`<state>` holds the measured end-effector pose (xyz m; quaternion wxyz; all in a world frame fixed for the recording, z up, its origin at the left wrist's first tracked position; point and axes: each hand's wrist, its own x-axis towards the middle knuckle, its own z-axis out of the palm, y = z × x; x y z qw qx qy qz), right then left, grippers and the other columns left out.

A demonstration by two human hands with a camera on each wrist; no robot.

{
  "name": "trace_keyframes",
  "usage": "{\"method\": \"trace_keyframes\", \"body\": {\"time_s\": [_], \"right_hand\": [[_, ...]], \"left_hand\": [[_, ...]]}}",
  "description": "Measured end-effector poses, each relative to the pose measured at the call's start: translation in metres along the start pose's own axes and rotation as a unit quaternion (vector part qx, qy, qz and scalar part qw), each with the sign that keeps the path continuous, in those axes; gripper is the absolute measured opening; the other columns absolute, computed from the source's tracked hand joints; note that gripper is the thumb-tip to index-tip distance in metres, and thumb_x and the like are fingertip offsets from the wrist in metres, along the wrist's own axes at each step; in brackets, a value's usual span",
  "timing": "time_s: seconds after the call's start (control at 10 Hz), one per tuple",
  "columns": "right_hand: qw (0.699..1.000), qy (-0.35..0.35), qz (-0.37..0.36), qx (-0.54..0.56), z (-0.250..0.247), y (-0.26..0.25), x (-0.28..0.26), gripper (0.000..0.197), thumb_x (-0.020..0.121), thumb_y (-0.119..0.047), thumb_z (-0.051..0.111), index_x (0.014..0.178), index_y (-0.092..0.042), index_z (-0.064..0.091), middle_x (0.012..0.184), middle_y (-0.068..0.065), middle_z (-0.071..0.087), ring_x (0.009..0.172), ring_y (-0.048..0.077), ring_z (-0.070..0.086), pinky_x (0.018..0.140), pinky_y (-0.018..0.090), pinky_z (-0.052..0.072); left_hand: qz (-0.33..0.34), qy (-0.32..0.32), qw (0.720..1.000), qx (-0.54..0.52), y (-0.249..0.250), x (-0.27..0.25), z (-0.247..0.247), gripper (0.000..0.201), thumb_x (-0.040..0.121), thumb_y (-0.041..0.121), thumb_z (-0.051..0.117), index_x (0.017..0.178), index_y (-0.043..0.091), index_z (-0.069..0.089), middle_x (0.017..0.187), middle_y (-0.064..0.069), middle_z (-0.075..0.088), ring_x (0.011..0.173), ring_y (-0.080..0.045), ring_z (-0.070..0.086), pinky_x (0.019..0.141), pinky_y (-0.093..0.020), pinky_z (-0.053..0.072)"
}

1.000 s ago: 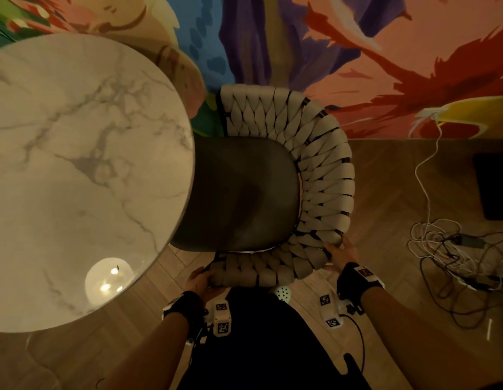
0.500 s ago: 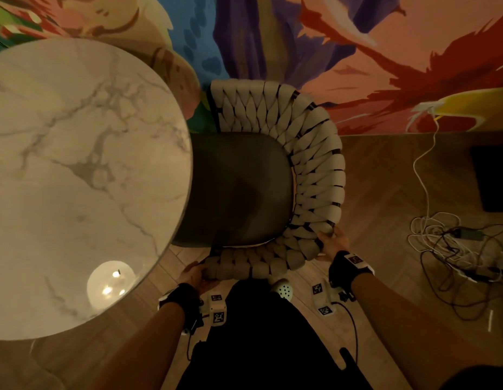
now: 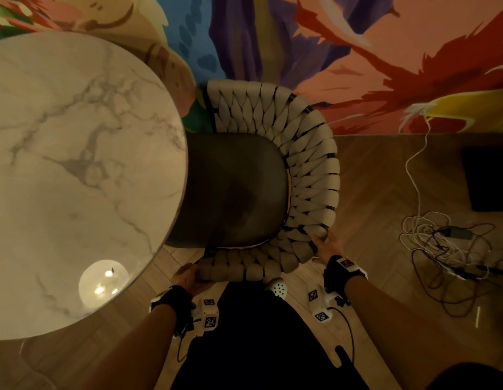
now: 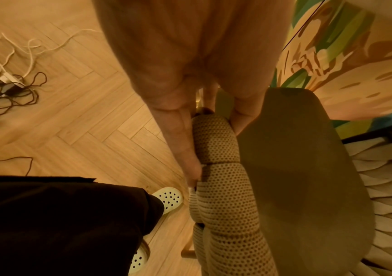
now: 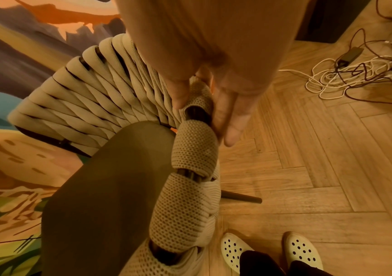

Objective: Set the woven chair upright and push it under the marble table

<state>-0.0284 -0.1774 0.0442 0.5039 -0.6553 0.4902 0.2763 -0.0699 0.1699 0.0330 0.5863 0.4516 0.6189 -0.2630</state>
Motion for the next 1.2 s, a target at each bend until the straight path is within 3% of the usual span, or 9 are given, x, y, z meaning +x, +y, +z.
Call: {"method": "trace_keyframes", "body": {"time_s": [0.1, 0.3, 0.5, 0.6, 0.7, 0.8, 0.9, 1.0, 1.2], "right_hand": [[1.0, 0.003, -0.008, -0.02, 0.0, 0.0, -0.004, 0.064, 0.093, -0.031, 0.055, 0.149, -0.02, 0.024, 0.146, 0.016, 0.042, 0.117, 0.042, 0.055, 0.085, 0.052, 0.054], [1.0, -0.003, -0.027, -0.008, -0.005, 0.003, -0.017, 0.064, 0.095, -0.028, 0.053, 0.149, -0.021, 0.021, 0.142, 0.019, 0.048, 0.114, 0.041, 0.058, 0.089, 0.055, 0.052], [0.997, -0.064, 0.017, 0.027, -0.016, 0.037, -0.03, 0.061, 0.095, -0.03, 0.05, 0.149, -0.019, 0.023, 0.119, 0.019, 0.061, 0.098, 0.03, 0.061, 0.076, 0.038, 0.048], [0.991, -0.111, 0.061, 0.032, -0.011, 0.062, -0.036, 0.059, 0.095, -0.034, 0.052, 0.146, -0.015, 0.03, 0.105, 0.016, 0.064, 0.094, 0.029, 0.063, 0.072, 0.037, 0.053], [0.982, -0.167, 0.035, 0.086, 0.004, 0.058, -0.046, 0.034, 0.098, -0.027, 0.048, 0.131, -0.023, 0.041, 0.108, 0.02, 0.062, 0.094, 0.03, 0.06, 0.066, 0.037, 0.06], [0.971, -0.137, 0.03, 0.195, 0.007, 0.04, -0.041, 0.038, 0.1, -0.014, 0.04, 0.137, -0.004, 0.042, 0.128, 0.023, 0.055, 0.109, 0.037, 0.056, 0.078, 0.043, 0.058], [0.955, -0.143, 0.071, 0.249, -0.003, 0.023, -0.048, 0.048, 0.1, -0.017, 0.032, 0.145, 0.0, 0.028, 0.148, 0.015, 0.038, 0.137, 0.039, 0.036, 0.106, 0.046, 0.04], [0.943, -0.118, 0.075, 0.303, -0.008, 0.02, -0.057, 0.051, 0.102, -0.021, 0.024, 0.149, -0.002, 0.02, 0.158, 0.015, 0.022, 0.146, 0.035, 0.019, 0.119, 0.045, 0.017], [0.943, -0.153, 0.026, 0.295, -0.008, 0.05, -0.085, 0.046, 0.101, -0.01, 0.031, 0.146, -0.008, 0.029, 0.152, 0.024, 0.032, 0.127, 0.038, 0.046, 0.105, 0.04, 0.044]], "left_hand": [[-0.012, -0.017, 1.0, 0.006, 0.001, -0.011, 0.002, 0.05, 0.093, 0.006, 0.044, 0.141, 0.019, 0.034, 0.146, -0.023, 0.038, 0.123, -0.051, 0.047, 0.079, -0.052, 0.049], [0.048, -0.02, 0.99, 0.131, -0.009, -0.019, -0.007, 0.048, 0.097, 0.022, 0.046, 0.143, 0.024, 0.031, 0.118, -0.02, 0.053, 0.069, -0.031, 0.062, 0.064, -0.04, 0.05], [0.137, -0.03, 0.955, 0.263, -0.026, -0.038, -0.012, 0.051, 0.094, 0.029, 0.05, 0.142, 0.028, 0.031, 0.104, -0.019, 0.065, 0.071, -0.03, 0.065, 0.069, -0.037, 0.05], [0.157, -0.025, 0.947, 0.28, -0.038, -0.046, -0.014, 0.06, 0.091, 0.019, 0.054, 0.142, 0.036, 0.026, 0.103, -0.016, 0.066, 0.075, -0.033, 0.067, 0.069, -0.038, 0.051], [0.176, -0.018, 0.942, 0.285, -0.055, -0.054, -0.023, 0.075, 0.089, 0.009, 0.054, 0.146, 0.039, 0.015, 0.108, -0.012, 0.064, 0.076, -0.031, 0.068, 0.06, -0.033, 0.052], [0.142, -0.027, 0.948, 0.283, -0.075, -0.059, -0.042, 0.075, 0.09, 0.009, 0.054, 0.149, 0.03, 0.012, 0.122, -0.016, 0.062, 0.078, -0.029, 0.066, 0.061, -0.034, 0.05], [0.109, -0.036, 0.945, 0.307, -0.099, -0.055, -0.069, 0.067, 0.09, 0.008, 0.053, 0.147, 0.023, 0.021, 0.119, -0.021, 0.064, 0.07, -0.029, 0.065, 0.057, -0.031, 0.048], [0.082, -0.039, 0.934, 0.344, -0.116, -0.054, -0.097, 0.054, 0.091, 0.007, 0.05, 0.141, 0.017, 0.031, 0.094, -0.017, 0.068, 0.058, -0.027, 0.065, 0.049, -0.027, 0.047], [0.067, -0.072, 0.928, 0.36, -0.138, -0.055, -0.14, 0.029, 0.093, 0.01, 0.048, 0.12, 0.004, 0.054, 0.078, -0.014, 0.071, 0.052, -0.024, 0.066, 0.045, -0.022, 0.045]]}}
